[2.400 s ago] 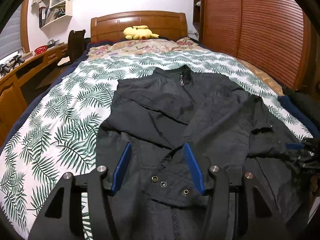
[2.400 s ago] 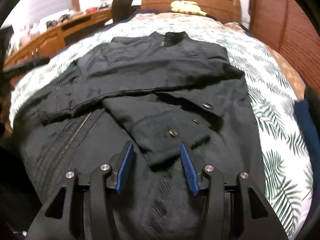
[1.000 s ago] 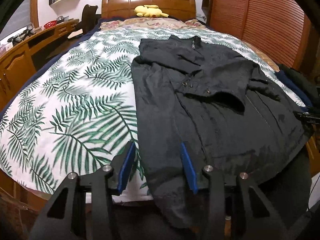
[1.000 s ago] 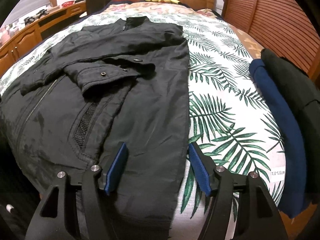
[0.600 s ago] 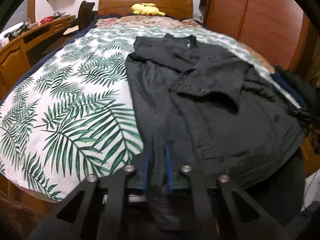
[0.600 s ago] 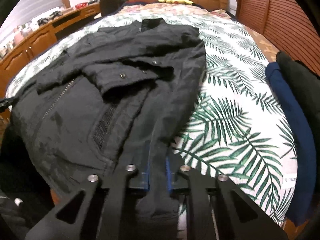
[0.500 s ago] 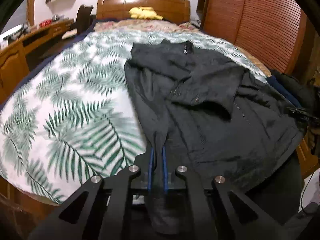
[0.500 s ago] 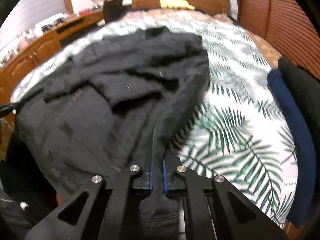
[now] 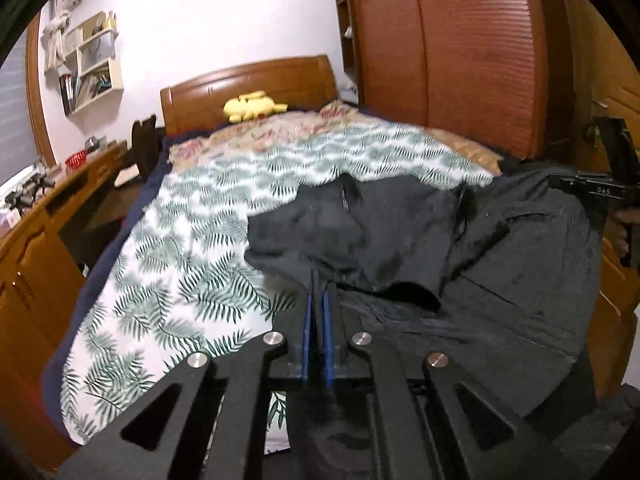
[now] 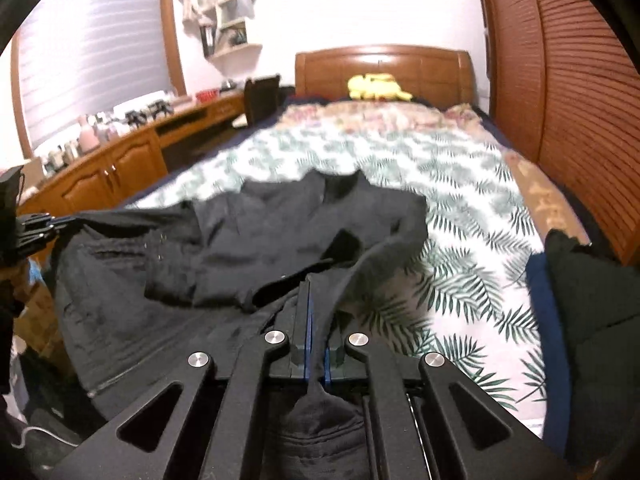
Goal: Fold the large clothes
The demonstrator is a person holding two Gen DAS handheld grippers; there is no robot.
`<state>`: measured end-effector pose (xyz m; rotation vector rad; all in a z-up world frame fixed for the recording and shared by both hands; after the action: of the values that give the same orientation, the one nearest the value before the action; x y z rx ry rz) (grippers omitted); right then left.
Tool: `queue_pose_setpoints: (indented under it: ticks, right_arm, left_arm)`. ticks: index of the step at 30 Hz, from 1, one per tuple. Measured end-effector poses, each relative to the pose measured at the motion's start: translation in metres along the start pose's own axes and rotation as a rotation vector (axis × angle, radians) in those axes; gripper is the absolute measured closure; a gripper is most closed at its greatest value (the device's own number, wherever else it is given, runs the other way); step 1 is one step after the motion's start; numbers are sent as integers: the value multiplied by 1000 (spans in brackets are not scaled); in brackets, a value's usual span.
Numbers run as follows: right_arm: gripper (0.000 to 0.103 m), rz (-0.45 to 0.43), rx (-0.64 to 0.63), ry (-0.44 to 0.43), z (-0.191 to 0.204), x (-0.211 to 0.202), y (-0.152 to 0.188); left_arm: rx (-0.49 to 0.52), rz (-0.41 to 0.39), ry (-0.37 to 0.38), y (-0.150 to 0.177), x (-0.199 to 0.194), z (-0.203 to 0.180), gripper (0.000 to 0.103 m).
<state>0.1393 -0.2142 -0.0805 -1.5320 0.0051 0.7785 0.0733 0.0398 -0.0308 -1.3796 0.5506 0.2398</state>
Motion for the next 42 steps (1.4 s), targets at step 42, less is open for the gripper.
queue_pose_setpoints:
  ticks: [42]
  right_arm:
    - [64, 175, 72, 256, -131, 237, -49]
  left_arm:
    - [-212, -75, -98, -70, 166, 90, 86]
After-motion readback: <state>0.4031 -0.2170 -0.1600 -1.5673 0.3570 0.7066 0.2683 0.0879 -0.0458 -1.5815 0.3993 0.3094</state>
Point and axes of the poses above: each gripper's, at about its wrist camera, not at the fingertips, and x roughly the way its jaws point, z to its left, y to its underside, the point moved 10 cm from there along x, roughly the way its jaws point, and after that the axes turned 4 degrees about -z, right-handed, at the moved point
